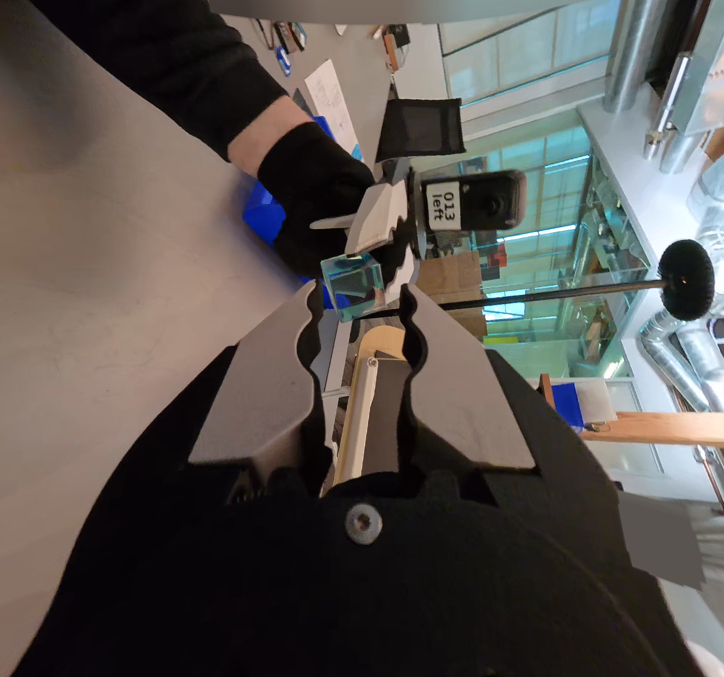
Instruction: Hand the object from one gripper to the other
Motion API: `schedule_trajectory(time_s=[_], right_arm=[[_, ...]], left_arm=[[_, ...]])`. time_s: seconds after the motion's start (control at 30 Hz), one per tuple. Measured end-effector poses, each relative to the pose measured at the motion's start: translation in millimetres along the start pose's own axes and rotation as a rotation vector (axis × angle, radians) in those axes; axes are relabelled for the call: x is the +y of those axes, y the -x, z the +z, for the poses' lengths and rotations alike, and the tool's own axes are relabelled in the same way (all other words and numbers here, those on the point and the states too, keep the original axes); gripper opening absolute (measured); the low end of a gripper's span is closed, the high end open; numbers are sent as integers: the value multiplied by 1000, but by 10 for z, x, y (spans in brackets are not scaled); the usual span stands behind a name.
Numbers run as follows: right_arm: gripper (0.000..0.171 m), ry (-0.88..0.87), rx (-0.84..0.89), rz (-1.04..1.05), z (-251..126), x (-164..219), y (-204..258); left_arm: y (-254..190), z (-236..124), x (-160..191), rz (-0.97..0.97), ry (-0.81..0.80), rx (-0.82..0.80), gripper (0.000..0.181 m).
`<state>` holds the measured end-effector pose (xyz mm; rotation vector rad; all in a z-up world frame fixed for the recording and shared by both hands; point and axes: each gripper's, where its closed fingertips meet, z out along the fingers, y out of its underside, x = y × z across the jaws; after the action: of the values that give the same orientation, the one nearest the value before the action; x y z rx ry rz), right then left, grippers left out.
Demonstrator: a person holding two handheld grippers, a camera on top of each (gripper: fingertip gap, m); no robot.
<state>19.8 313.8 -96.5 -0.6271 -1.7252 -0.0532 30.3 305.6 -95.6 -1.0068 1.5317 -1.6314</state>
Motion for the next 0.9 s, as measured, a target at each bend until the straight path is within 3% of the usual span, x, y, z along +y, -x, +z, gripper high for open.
schedule_trajectory(time_s=[0.23, 0.4, 0.47, 0.57, 0.77, 0.9], right_arm=[[24, 13, -123, -73, -16, -83, 127], [24, 16, -161, 21, -39, -38, 126], [24, -6, -173, 133, -67, -8, 98], [24, -67, -239, 399, -125, 63, 85], [24, -248, -489, 905, -336, 235, 93], [24, -274, -772, 1000, -486, 262, 340]], left_arm=[[-81, 55, 75, -27, 31, 63, 25], [-19, 58, 62, 8, 29, 9, 27], [51, 54, 54, 74, 56, -77, 44], [149, 77, 81, 248, 175, -246, 53], [363, 168, 77, 694, 508, -598, 55], [422, 345, 202, 863, 665, -649, 49]])
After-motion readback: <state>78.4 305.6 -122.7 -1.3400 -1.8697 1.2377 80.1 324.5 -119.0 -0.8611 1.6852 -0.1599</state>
